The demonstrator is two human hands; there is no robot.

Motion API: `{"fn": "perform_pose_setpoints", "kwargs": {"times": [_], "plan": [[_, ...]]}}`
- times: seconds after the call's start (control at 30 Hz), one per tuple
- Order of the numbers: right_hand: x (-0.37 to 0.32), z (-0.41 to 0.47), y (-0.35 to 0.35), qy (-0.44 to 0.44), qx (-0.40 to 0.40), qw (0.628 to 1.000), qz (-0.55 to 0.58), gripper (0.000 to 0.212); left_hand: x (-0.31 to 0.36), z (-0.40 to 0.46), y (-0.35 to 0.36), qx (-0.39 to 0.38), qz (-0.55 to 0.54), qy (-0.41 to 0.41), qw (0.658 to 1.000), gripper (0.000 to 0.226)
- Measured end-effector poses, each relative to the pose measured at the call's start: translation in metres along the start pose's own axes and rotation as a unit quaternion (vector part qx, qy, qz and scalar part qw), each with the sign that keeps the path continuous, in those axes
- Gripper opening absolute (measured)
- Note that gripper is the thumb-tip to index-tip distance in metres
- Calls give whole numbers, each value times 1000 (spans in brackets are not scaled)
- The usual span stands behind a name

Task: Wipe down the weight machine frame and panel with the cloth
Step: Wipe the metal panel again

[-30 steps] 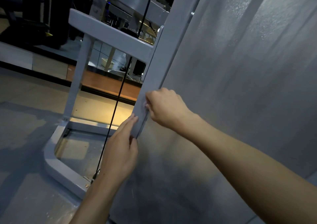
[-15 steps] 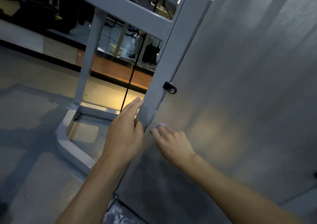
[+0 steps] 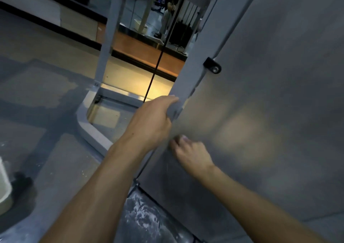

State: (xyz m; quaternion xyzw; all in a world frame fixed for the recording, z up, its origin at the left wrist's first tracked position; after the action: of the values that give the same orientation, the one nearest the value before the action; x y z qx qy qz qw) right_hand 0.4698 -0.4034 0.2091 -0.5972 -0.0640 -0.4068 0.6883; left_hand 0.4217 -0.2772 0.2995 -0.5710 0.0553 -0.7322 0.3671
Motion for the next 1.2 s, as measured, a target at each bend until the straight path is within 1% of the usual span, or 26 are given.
{"fn": "perform_pose_setpoints", "kwargs": {"times": [0.07, 0.1, 0.17, 0.23, 0.3, 0.33, 0.37, 0.4, 0.43, 0.47, 0.5, 0.53, 0.57, 0.63, 0.67, 0.73, 0.77, 0.8, 0.83, 0.87, 0.9, 0.97, 1.03, 1.07, 1.13, 1.2], "plan": [[-27, -22, 33, -60, -60, 996, 4, 37, -4, -5, 13, -52, 16, 1, 999, 64], [-29, -21, 29, -74, -56, 996, 5, 33, -5, -7, 18, -71, 20, 6, 997, 64], [-7, -1, -8, -63, 10, 998, -5, 24, -6, -8, 19, -95, 32, 13, 995, 63], [41, 21, -69, 30, 113, 993, -10, 24, -10, -4, 15, -96, 43, -1, 994, 65], [88, 34, -129, 149, 187, 971, 27, 20, -16, 0, 8, -72, 41, -26, 996, 67], [101, 34, -145, 193, 219, 955, 53, 20, -17, 1, 5, -61, 38, -31, 997, 69], [105, 31, -147, 215, 240, 944, 73, 20, -17, 1, 5, -58, 37, -36, 997, 70], [98, 29, -139, 221, 240, 941, 87, 18, -19, 1, 6, -62, 39, -40, 997, 71], [85, 27, -117, 219, 212, 948, 93, 16, -21, 1, 8, -68, 43, -41, 996, 72], [66, 26, -84, 208, 160, 960, 93, 27, -23, 1, 9, -73, 48, -43, 995, 70], [42, 22, -47, 185, 96, 974, 89, 43, -26, 2, 10, -76, 53, -45, 995, 68], [14, 15, -12, 148, 23, 986, 73, 53, -28, 2, 11, -79, 57, -44, 994, 65], [-10, 6, 16, 112, -33, 992, 50, 55, -29, 2, 12, -81, 61, -43, 994, 65], [-48, -9, 49, 43, -101, 993, 44, 55, -31, 1, 13, -88, 70, -43, 993, 68], [-59, -15, 56, 18, -150, 987, 46, 52, -30, 0, 13, -90, 72, -40, 993, 68], [-52, -11, 47, -10, -194, 980, 32, 39, -27, -1, 14, -94, 62, -41, 993, 71], [-37, 0, 35, 1, -165, 986, 16, 37, -26, -2, 14, -96, 56, -44, 993, 71], [-19, 17, 11, 22, -96, 995, 8, 38, -25, -2, 15, -97, 47, -46, 993, 70], [2, 33, -19, 69, -10, 997, 16, 39, -24, -2, 15, -98, 36, -45, 993, 66], [24, 45, -44, 122, 66, 990, 22, 39, -22, -2, 14, -95, 24, -41, 994, 64], [38, 51, -61, 153, 124, 980, 27, 38, -19, -2, 13, -87, 13, -33, 996, 67], [41, 50, -65, 178, 174, 968, 34, 39, -15, 1, 9, -66, 5, -18, 998, 73], [17, 42, -37, 170, 156, 972, 52, 48, -18, 2, 12, -75, 13, -24, 997, 73], [-3, 33, -11, 146, 124, 979, 63, 48, -20, 2, 14, -84, 20, -26, 996, 74], [-52, 6, 56, 76, -14, 995, 61, 28, -22, 0, 19, -104, 40, -21, 994, 77], [-84, -17, 99, 31, -98, 993, 60, 32, -22, -2, 20, -113, 51, -12, 992, 77]]}}
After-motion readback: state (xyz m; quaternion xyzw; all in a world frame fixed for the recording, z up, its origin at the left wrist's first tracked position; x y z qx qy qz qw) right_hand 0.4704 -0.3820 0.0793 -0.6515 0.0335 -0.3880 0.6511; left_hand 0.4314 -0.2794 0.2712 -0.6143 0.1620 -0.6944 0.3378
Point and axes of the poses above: each hand's wrist, its own z-axis towards the middle knuckle, its own y-axis out of the palm, x = y × z, the point moved 9 cm from there along z, towards the middle knuckle, and after that the axes turned 7 degrees about x, right-handed, at the moved point
